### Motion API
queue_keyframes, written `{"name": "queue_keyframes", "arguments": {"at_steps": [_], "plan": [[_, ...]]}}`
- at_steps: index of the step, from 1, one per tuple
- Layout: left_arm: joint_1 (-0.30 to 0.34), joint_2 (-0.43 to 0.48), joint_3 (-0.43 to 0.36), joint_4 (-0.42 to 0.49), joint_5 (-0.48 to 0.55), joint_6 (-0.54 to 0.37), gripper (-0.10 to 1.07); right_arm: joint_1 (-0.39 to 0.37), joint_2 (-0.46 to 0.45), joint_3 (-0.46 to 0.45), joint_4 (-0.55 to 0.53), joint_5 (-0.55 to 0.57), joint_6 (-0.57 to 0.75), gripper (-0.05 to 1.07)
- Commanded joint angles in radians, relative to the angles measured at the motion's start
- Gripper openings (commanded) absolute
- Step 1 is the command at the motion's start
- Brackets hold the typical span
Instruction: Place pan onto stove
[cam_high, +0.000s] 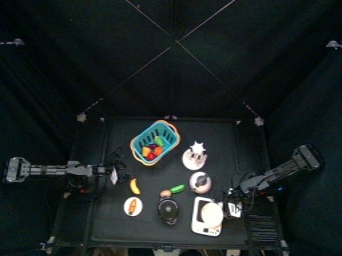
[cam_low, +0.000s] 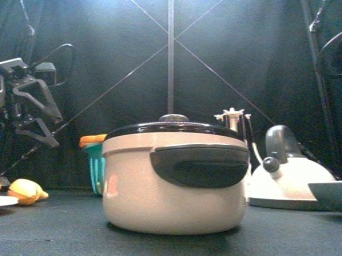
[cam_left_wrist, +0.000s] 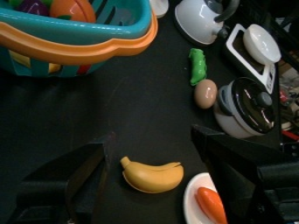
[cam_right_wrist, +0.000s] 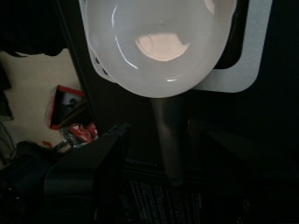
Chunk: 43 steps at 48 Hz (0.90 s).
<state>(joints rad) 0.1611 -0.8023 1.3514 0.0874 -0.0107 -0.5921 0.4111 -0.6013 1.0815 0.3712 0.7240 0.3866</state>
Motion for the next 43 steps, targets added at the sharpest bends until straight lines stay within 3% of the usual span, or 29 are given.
{"name": "queue_keyframes", "arguments": {"at_steps": [1, 43], "plan": [[0.003, 0.002, -0.017, -0.002, -0.008, 0.002, 1.01, -0.015, 0.012, -0.031, -0.032, -0.020, -0.005, 0.88], [0.003, 0.002, -0.009, 0.002, -0.005, 0.003, 1.01, -0.091, 0.137, -0.037, -0.153, -0.210, -0.005, 0.87]]}}
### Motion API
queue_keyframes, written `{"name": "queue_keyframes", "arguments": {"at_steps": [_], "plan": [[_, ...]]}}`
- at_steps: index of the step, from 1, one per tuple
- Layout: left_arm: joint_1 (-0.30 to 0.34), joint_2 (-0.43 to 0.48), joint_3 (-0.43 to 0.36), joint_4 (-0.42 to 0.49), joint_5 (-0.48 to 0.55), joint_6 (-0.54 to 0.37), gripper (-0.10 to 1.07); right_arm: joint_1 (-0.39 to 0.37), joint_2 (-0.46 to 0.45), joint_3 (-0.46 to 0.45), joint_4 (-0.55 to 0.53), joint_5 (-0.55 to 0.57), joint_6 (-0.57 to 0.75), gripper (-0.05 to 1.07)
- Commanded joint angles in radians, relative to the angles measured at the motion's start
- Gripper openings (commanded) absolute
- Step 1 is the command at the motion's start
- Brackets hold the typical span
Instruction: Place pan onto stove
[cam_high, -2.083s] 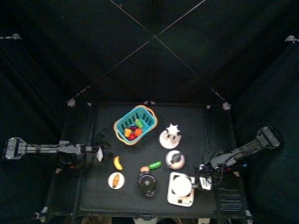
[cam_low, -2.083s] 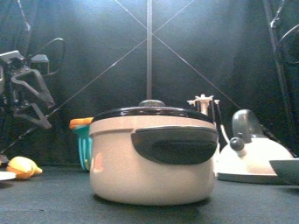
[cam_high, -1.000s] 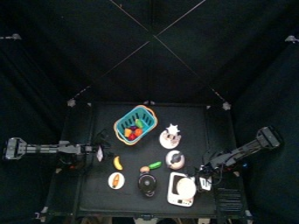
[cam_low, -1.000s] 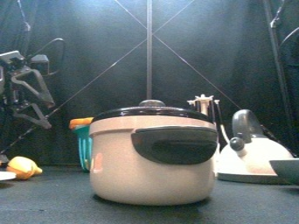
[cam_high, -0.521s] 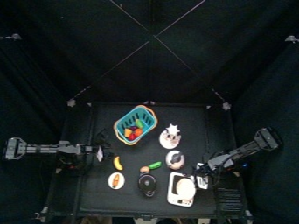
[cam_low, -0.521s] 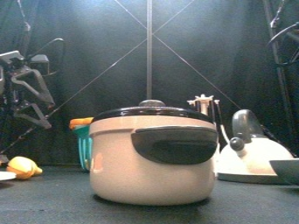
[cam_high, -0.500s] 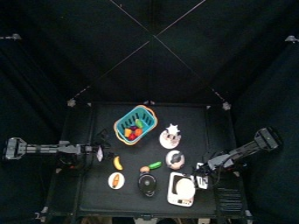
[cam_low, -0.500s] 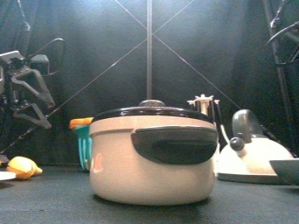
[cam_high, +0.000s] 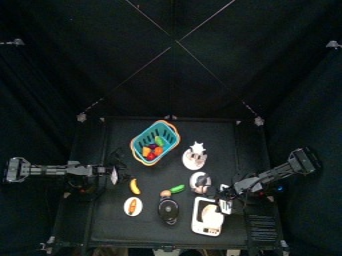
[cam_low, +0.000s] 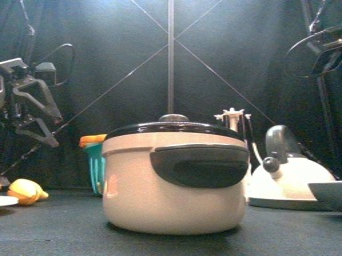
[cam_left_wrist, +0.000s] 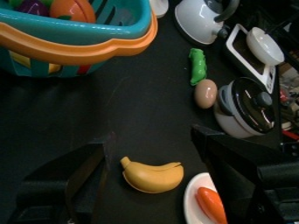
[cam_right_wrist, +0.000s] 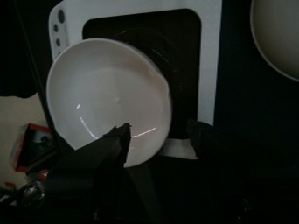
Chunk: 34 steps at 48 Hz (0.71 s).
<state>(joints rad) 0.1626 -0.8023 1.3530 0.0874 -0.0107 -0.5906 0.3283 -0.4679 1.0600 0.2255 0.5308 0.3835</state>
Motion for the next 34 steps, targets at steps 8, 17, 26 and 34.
{"name": "queue_keyframes", "arguments": {"at_steps": [8, 17, 26, 34], "plan": [[0.002, 0.002, -0.008, 0.002, -0.005, 0.002, 1.01, -0.017, 0.015, -0.017, -0.014, -0.037, -0.002, 0.76], [0.002, 0.002, -0.008, 0.002, -0.003, 0.002, 1.01, -0.023, 0.017, -0.021, 0.000, -0.072, -0.002, 0.59], [0.002, 0.002, -0.006, 0.003, -0.003, 0.003, 1.01, -0.041, 0.021, -0.023, 0.000, -0.092, -0.002, 0.56], [0.002, 0.002, -0.006, 0.003, 0.000, 0.003, 1.01, -0.069, 0.032, -0.026, -0.003, -0.101, -0.002, 0.56]]}}
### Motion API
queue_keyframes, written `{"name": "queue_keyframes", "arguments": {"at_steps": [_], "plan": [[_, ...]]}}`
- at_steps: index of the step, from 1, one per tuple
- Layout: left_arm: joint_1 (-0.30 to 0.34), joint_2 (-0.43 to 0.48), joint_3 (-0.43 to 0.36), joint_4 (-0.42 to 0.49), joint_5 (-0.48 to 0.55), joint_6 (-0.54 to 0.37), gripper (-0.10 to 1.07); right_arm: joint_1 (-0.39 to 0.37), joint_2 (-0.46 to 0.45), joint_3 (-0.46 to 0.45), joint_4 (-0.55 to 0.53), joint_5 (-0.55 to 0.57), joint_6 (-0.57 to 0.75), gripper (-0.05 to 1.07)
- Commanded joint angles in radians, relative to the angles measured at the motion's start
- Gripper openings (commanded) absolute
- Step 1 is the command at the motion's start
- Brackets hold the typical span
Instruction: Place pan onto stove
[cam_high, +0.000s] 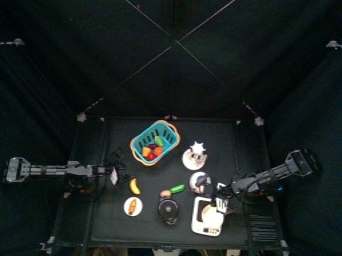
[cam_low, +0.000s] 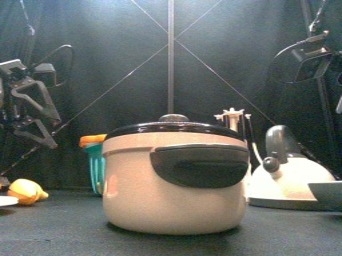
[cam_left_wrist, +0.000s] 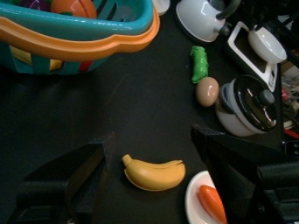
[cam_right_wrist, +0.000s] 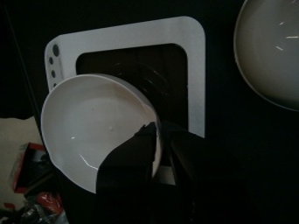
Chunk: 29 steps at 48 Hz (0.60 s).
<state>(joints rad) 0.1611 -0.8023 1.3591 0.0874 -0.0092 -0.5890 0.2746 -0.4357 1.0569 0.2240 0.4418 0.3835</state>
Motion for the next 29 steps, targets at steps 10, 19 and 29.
{"name": "queue_keyframes", "arguments": {"at_steps": [10, 19, 29], "plan": [[0.003, 0.002, -0.012, 0.003, 0.000, 0.002, 1.01, -0.032, 0.011, -0.028, -0.006, -0.025, -0.002, 0.56], [0.002, 0.002, -0.012, 0.003, 0.000, 0.002, 1.01, -0.032, 0.006, -0.035, -0.005, -0.029, -0.003, 0.57], [0.003, 0.002, -0.012, 0.003, 0.002, 0.000, 1.01, -0.028, -0.012, -0.038, -0.006, -0.029, -0.002, 0.75]]}}
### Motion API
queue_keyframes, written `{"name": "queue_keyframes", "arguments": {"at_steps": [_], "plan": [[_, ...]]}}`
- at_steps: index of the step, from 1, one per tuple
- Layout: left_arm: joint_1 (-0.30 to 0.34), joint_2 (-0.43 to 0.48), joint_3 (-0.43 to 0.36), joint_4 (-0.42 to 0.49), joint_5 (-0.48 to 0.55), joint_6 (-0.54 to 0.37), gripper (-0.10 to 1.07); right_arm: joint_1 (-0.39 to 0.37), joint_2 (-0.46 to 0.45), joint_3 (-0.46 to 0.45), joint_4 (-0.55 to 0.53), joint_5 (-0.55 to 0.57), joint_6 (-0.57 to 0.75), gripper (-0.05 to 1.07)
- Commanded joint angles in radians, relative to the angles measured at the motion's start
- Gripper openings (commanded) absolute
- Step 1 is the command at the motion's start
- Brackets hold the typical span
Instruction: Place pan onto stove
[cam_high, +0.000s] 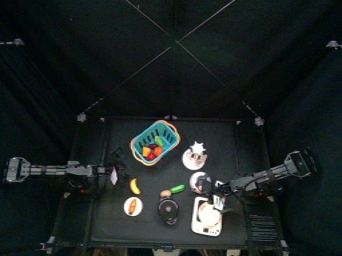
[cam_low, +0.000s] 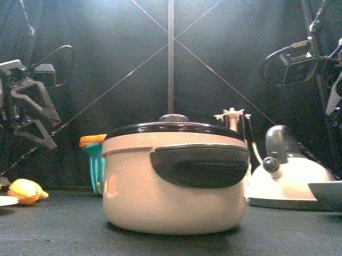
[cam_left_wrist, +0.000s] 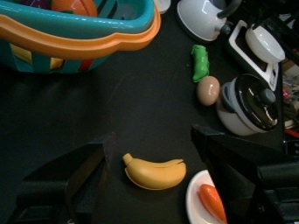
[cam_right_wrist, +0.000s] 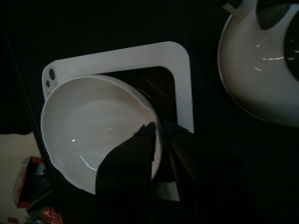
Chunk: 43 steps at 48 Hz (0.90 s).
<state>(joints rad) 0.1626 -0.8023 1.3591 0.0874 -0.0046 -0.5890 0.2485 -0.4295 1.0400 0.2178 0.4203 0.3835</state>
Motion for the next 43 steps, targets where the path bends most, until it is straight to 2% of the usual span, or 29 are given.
{"name": "queue_keyframes", "arguments": {"at_steps": [1, 7, 11, 30, 39, 43], "plan": [[0.002, 0.002, -0.012, 0.003, -0.003, 0.000, 1.01, -0.002, -0.017, -0.021, 0.000, -0.008, -0.002, 0.78], [0.002, 0.002, -0.014, 0.003, -0.005, 0.000, 1.01, 0.000, -0.020, -0.021, 0.000, -0.006, -0.005, 0.90], [0.002, 0.002, -0.015, 0.003, -0.005, 0.000, 1.01, 0.000, -0.026, -0.023, 0.000, -0.006, -0.005, 0.93], [0.002, 0.002, -0.012, 0.003, -0.006, 0.000, 1.01, -0.002, -0.123, -0.077, -0.075, -0.015, -0.005, 0.93], [-0.002, 0.002, -0.020, -0.002, -0.006, -0.002, 1.01, -0.003, -0.143, -0.100, -0.084, -0.061, -0.020, 0.93], [-0.002, 0.002, -0.021, 0.000, -0.006, 0.002, 1.01, -0.008, -0.144, -0.112, -0.107, -0.120, -0.025, 0.93]]}}
